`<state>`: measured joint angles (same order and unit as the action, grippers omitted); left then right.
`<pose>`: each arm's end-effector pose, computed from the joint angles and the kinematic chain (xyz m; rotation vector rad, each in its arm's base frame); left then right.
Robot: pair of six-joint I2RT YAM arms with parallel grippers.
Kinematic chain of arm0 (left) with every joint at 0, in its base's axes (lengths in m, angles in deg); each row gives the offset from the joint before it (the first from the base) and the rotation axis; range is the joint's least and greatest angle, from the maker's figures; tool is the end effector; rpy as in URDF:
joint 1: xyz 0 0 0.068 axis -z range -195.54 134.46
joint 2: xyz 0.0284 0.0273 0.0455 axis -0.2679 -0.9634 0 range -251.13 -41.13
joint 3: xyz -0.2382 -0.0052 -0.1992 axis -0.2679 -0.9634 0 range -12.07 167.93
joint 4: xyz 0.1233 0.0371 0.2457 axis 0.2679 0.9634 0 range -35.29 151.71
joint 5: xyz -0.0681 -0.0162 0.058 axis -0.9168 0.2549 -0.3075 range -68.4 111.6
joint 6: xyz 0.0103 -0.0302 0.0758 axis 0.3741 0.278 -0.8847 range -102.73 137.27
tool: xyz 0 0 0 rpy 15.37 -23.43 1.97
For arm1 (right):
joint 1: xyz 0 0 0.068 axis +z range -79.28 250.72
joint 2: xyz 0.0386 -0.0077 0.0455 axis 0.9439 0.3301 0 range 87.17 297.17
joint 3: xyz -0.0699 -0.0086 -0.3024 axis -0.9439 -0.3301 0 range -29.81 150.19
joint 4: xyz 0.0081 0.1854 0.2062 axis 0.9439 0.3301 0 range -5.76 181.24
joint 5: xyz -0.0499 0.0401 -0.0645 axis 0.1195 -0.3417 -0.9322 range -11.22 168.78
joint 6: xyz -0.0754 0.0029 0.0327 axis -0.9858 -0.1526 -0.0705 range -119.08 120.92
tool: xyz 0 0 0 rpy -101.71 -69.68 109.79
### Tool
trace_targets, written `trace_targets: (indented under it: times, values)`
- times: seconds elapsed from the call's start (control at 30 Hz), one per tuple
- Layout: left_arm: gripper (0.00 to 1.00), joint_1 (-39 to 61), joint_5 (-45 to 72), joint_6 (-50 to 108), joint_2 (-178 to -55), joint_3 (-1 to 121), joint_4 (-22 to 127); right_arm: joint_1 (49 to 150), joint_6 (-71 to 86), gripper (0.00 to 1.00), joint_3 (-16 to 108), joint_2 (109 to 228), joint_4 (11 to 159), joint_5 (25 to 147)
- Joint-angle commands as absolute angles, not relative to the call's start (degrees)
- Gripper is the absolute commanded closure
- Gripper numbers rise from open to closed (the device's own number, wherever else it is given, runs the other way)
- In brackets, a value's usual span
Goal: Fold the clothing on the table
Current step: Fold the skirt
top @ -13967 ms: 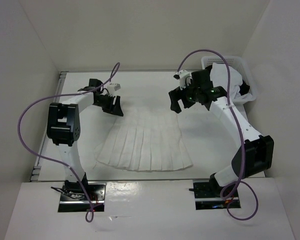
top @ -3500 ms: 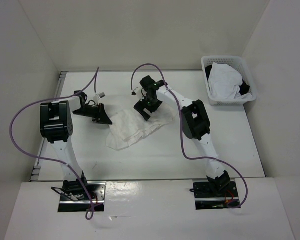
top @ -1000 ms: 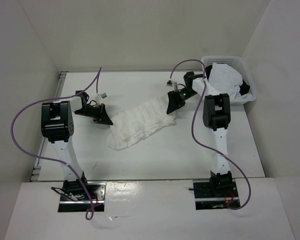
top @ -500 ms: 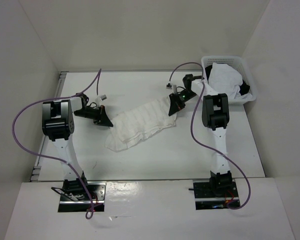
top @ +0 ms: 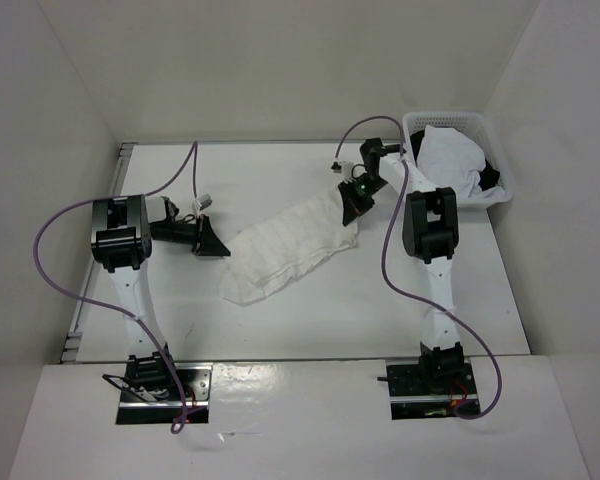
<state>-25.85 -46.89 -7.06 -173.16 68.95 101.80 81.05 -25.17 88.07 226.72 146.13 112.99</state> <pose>0.4253 0.0097 0.0733 0.1797 2.4177 -1.6248 0.5151 0.1348 0.1366 -0.9314 2.6745 0.8415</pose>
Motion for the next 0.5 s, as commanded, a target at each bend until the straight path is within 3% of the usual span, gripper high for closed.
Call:
trace_targets:
  times: [0.0, 0.47]
  values:
    - [1.00, -25.82, -46.78, -13.58, -175.96, 69.50, 101.91, 82.68, -21.76, 1.00, 91.39, 219.72, 140.51, 99.01]
    - [1.00, -24.59, -48.01, -9.80, -175.25, 73.98, 102.08, 92.77, -19.73, 1.00, 98.77, 218.75, 141.55, 79.84]
